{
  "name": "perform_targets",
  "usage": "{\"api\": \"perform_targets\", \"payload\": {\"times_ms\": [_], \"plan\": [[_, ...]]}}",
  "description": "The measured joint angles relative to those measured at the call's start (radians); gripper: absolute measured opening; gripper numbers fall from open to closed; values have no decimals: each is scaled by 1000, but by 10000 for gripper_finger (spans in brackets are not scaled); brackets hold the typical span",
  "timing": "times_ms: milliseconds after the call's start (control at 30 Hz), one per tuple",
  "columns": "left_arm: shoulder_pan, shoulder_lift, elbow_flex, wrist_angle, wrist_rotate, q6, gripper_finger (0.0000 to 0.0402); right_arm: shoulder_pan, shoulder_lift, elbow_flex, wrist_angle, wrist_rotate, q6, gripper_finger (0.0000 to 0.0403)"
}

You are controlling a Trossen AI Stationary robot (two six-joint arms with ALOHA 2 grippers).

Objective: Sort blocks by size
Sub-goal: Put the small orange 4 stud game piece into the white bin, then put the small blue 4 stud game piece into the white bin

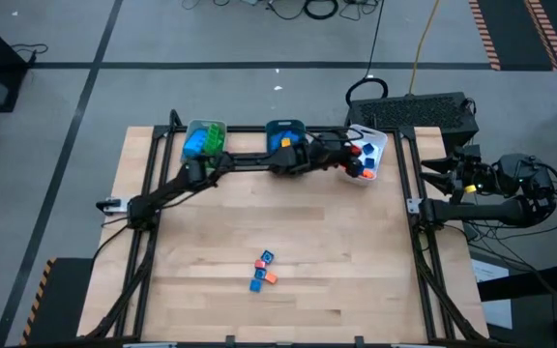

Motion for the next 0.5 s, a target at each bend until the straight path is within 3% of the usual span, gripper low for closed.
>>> {"api": "perform_targets", "payload": {"times_ms": [233,500], "plan": [[-1,83,59,-52,10,45,141,0,0,0,0,0,0,238],[-1,84,59,-76,14,131,259,0,0,0,0,0,0,238]]}}
